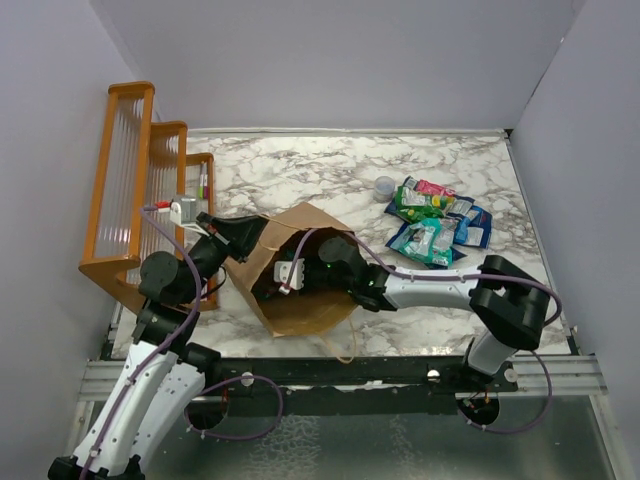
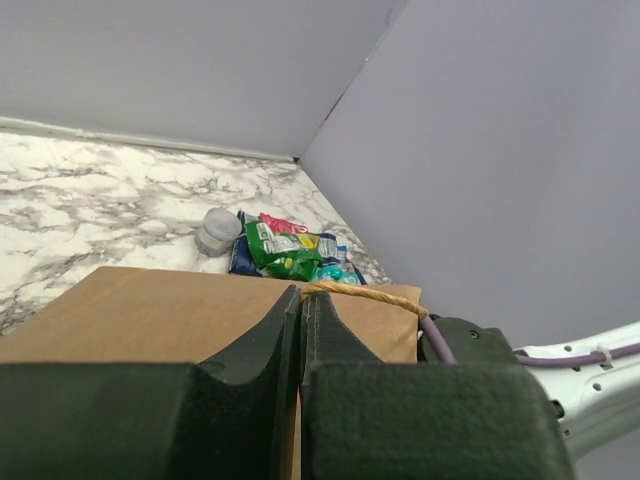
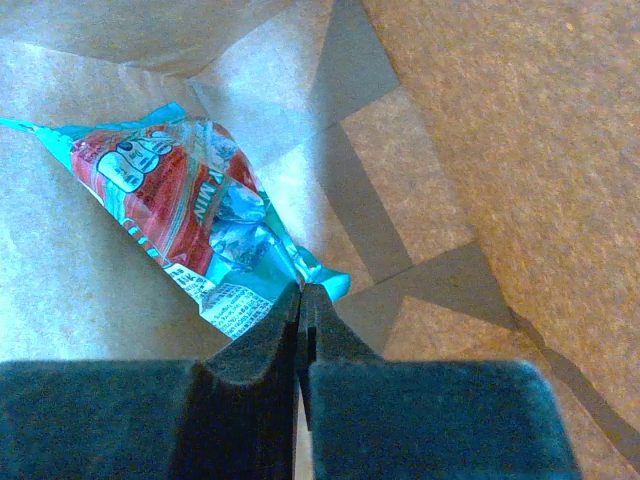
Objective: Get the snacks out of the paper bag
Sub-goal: Take out the snack from the paper bag.
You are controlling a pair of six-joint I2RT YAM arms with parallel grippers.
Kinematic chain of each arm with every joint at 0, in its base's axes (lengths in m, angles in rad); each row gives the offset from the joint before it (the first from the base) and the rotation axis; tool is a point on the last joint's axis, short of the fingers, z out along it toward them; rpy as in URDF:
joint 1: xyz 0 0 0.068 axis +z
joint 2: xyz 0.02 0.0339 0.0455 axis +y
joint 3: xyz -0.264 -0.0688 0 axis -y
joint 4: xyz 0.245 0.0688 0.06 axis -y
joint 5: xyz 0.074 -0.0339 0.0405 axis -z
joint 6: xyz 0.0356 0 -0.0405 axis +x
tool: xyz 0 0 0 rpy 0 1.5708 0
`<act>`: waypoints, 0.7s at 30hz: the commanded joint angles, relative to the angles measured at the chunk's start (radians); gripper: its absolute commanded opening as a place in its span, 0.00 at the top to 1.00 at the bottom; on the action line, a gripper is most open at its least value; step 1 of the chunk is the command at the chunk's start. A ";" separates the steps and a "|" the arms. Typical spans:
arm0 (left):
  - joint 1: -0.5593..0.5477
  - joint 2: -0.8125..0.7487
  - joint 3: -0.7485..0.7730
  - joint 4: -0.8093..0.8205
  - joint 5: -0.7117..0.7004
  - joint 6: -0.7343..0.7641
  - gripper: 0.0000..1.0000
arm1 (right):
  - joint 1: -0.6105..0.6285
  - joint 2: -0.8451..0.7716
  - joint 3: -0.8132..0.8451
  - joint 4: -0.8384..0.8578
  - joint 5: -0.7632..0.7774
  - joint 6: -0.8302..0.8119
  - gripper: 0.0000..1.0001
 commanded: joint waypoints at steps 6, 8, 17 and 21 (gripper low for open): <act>-0.001 0.066 0.034 0.063 -0.007 -0.020 1.00 | 0.002 -0.080 -0.005 -0.076 -0.054 0.052 0.99; 0.000 0.080 0.058 0.037 -0.021 -0.009 1.00 | 0.003 -0.109 -0.006 -0.097 -0.089 0.060 0.99; -0.001 0.118 0.081 0.053 -0.019 0.017 1.00 | 0.003 -0.293 -0.015 -0.130 -0.150 0.146 0.99; -0.001 0.132 0.077 0.030 -0.020 0.000 1.00 | 0.003 -0.347 0.016 -0.169 -0.172 0.172 0.99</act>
